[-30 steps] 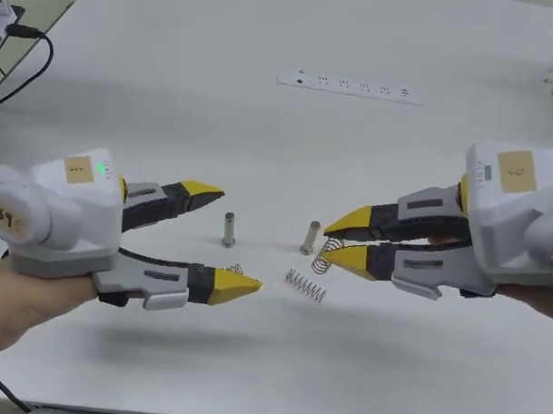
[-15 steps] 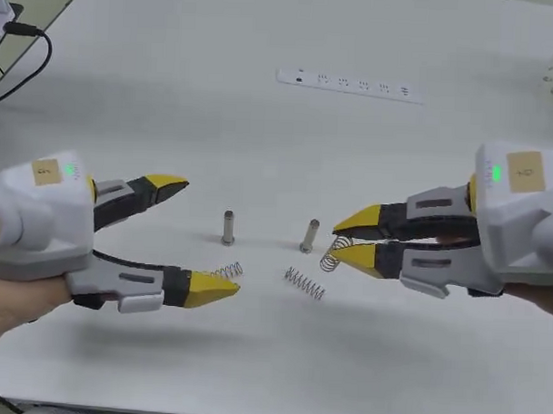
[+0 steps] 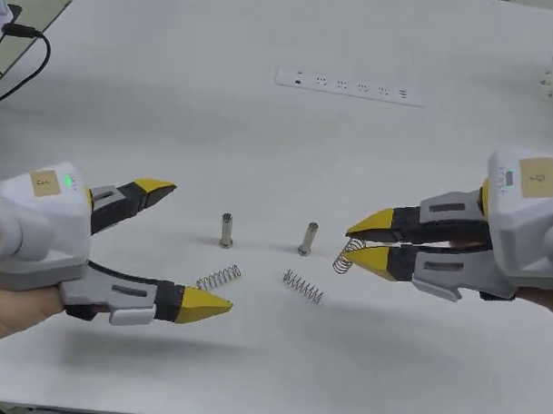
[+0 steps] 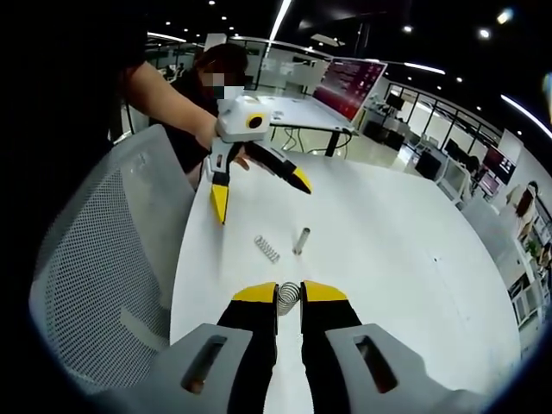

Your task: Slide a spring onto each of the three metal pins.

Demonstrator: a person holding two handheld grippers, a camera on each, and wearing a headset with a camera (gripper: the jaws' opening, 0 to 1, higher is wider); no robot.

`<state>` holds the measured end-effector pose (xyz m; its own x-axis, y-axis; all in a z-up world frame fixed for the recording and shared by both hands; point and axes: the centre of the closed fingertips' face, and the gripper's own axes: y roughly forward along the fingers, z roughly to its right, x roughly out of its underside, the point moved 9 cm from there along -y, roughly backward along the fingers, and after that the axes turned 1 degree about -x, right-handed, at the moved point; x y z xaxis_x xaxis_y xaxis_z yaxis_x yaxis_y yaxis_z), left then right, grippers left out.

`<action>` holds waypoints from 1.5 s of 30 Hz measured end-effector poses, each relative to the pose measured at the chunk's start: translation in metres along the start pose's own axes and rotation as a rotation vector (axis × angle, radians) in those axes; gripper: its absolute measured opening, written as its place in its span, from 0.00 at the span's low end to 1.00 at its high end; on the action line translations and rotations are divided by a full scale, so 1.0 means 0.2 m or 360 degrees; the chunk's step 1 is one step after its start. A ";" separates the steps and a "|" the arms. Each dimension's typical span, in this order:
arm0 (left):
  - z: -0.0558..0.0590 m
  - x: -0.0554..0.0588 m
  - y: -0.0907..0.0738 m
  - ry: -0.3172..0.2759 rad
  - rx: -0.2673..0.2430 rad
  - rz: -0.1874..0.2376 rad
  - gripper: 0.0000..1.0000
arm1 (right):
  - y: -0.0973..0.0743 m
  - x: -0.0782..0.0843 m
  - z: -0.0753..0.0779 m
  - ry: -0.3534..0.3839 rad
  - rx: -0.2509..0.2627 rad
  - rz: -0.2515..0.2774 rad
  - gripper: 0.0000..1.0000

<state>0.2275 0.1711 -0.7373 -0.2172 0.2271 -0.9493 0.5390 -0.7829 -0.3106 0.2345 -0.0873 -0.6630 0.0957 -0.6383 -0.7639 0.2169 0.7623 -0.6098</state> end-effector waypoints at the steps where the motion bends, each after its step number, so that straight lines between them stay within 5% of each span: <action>1: 0.00 0.00 0.00 -0.0002 0.0001 -0.0004 0.98 | -0.01 0.01 0.01 0.0005 0.0011 -0.0001 0.07; 14: -0.01 -0.01 0.00 -0.0063 -0.0019 0.0013 0.98 | -0.10 0.07 0.10 0.0042 0.0121 -0.0059 0.07; 45: -0.01 0.00 0.01 -0.0101 -0.0016 -0.0006 0.95 | -0.17 0.19 0.25 0.0091 0.0282 -0.0173 0.07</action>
<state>0.2293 0.1712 -0.7378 -0.2704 0.1928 -0.9433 0.5459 -0.7763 -0.3152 0.2793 -0.1429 -0.6620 0.0082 -0.7047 -0.7095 0.3911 0.6552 -0.6463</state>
